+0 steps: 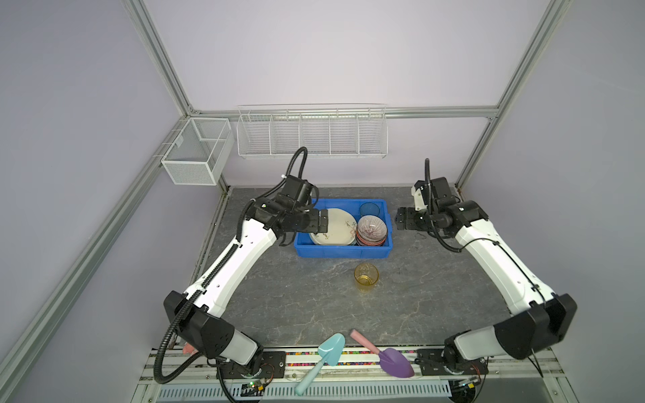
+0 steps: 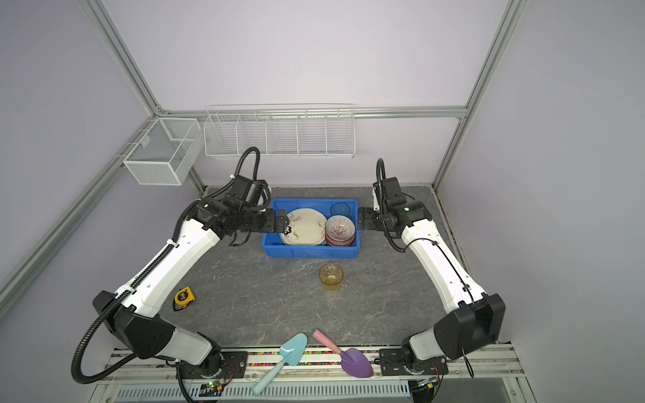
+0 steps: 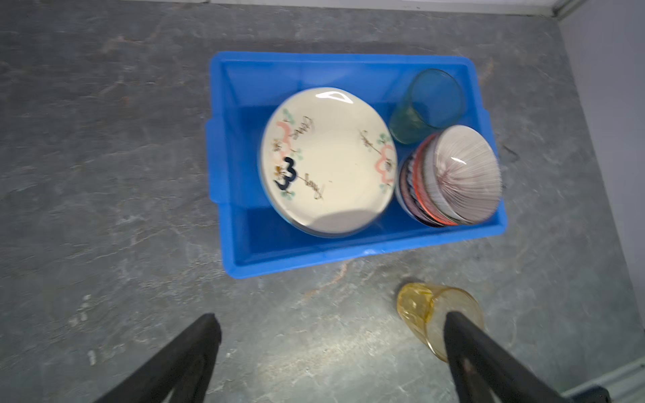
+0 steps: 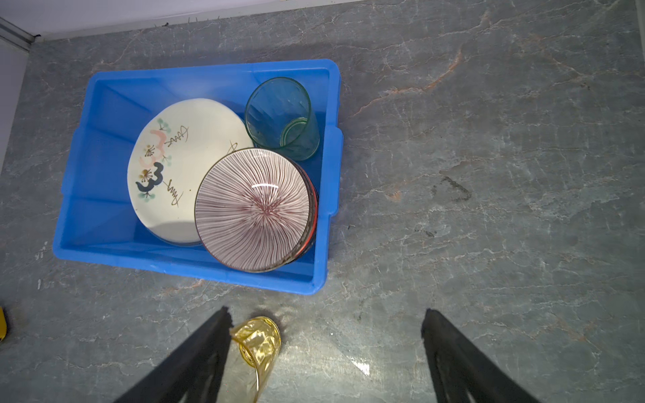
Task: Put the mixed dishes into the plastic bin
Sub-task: 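Reach the left gripper to the yellow glass cup while the right draws back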
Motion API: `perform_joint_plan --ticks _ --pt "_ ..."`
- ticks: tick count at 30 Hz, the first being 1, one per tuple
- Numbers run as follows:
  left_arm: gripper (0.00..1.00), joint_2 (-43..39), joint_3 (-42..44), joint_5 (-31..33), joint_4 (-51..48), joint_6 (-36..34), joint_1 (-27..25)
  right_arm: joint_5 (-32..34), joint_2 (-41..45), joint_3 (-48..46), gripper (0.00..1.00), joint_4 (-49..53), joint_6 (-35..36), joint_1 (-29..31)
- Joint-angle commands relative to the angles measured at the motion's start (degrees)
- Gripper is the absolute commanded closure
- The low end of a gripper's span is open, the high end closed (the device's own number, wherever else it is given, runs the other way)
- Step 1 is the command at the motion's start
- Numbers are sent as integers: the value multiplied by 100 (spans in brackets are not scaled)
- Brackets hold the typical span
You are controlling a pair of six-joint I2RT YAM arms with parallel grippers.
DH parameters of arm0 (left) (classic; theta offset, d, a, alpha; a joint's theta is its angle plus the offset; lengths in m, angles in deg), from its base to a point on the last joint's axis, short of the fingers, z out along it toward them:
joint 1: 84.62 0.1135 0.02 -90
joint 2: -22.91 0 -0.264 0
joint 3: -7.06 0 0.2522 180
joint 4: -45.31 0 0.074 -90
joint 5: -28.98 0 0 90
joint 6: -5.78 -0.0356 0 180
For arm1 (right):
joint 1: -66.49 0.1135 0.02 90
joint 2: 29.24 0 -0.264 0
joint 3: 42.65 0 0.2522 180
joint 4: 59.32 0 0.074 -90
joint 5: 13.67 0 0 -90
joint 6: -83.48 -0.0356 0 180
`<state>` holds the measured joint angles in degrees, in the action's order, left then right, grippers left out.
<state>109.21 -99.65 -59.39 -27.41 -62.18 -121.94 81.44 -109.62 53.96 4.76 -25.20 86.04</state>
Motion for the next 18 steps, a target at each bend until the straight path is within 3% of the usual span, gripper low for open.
perform_joint_plan --ticks 1,9,18 --pt "2 117 398 -24 -78 572 -595 -22 464 -372 12 16 -31 -167" --pt "6 630 888 168 485 1274 -1759 -543 1289 -1052 12 299 207 -962" --pt "16 1437 970 334 759 1520 -1998 -1007 1482 -1410 12 359 454 -1367"
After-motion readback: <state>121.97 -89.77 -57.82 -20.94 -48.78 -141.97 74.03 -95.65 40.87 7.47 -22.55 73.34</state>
